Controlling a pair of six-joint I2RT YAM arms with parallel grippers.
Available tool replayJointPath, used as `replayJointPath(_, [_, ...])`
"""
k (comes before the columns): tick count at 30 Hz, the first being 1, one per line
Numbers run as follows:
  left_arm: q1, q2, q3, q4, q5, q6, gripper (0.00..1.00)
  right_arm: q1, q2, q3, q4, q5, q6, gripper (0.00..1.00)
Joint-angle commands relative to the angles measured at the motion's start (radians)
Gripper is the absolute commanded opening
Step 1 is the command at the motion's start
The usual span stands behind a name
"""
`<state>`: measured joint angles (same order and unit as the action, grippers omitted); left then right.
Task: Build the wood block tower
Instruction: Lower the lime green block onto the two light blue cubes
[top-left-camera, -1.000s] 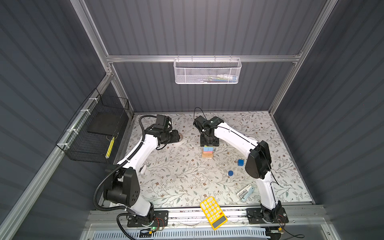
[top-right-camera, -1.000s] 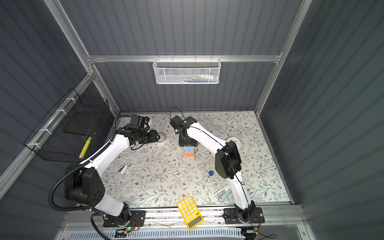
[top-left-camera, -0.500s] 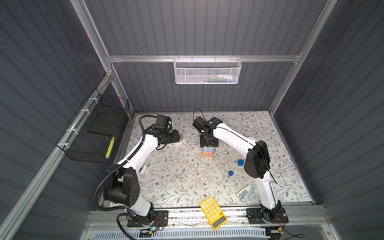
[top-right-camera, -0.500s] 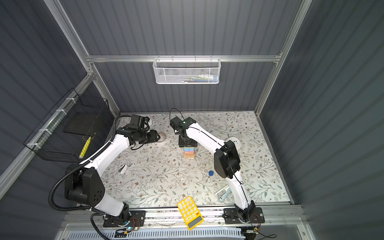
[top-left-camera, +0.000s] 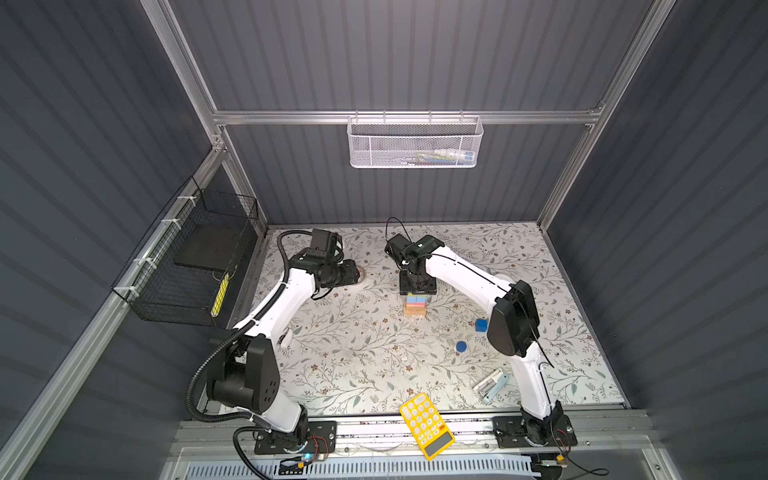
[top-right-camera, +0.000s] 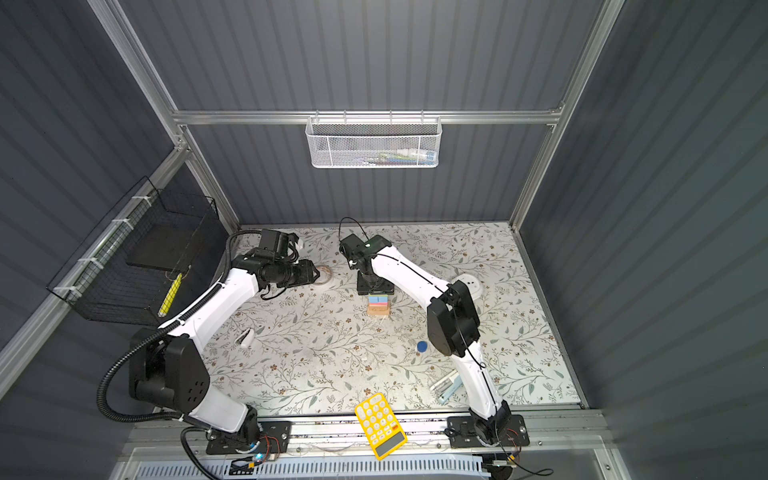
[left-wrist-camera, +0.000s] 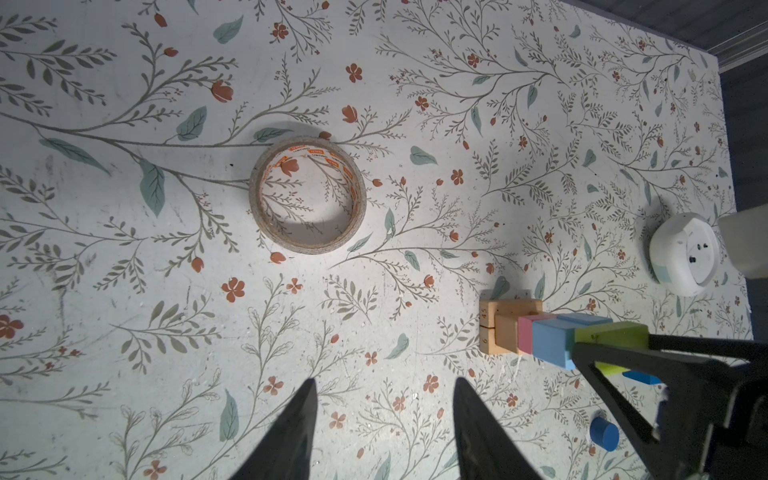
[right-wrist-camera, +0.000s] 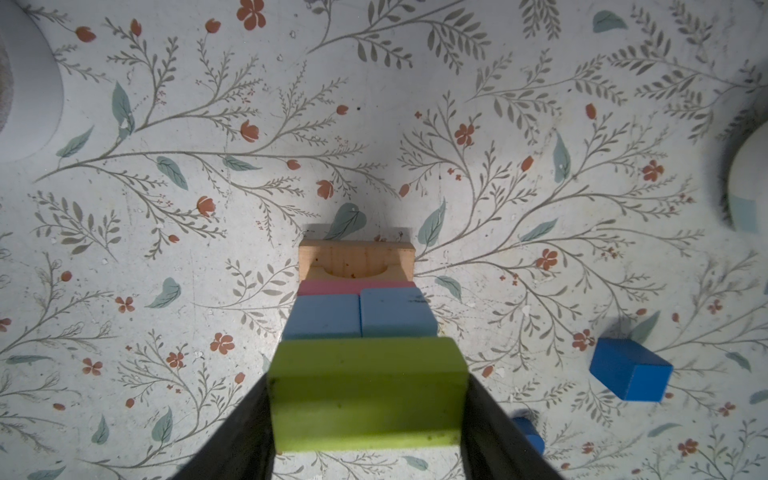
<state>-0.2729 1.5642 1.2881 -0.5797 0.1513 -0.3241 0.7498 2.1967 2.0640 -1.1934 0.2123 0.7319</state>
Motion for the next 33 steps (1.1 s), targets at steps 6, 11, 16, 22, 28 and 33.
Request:
replayJointPath(6, [0.008,0.007,0.022,-0.001,0.016,0.019,0.53,0.003,0.023,-0.003,-0.011,0.001,-0.002,0.58])
replayJointPath(11, [0.008,0.007,0.020,-0.002,0.017,0.019,0.53,0.003,0.026,-0.002,-0.013,0.003,0.001,0.59])
replayJointPath(16, [0.009,0.008,0.020,-0.002,0.017,0.019,0.53,0.003,0.028,0.000,-0.014,0.001,0.001,0.60])
replayJointPath(22, [0.011,0.008,0.021,-0.004,0.017,0.020,0.53,0.002,0.032,0.001,-0.014,-0.001,0.003,0.61])
replayJointPath(28, [0.011,0.011,0.022,-0.004,0.021,0.021,0.53,0.003,0.035,0.004,-0.014,-0.004,0.004,0.63])
replayJointPath(33, [0.012,0.012,0.024,-0.004,0.023,0.021,0.53,0.002,0.037,0.004,-0.017,-0.004,0.006,0.66])
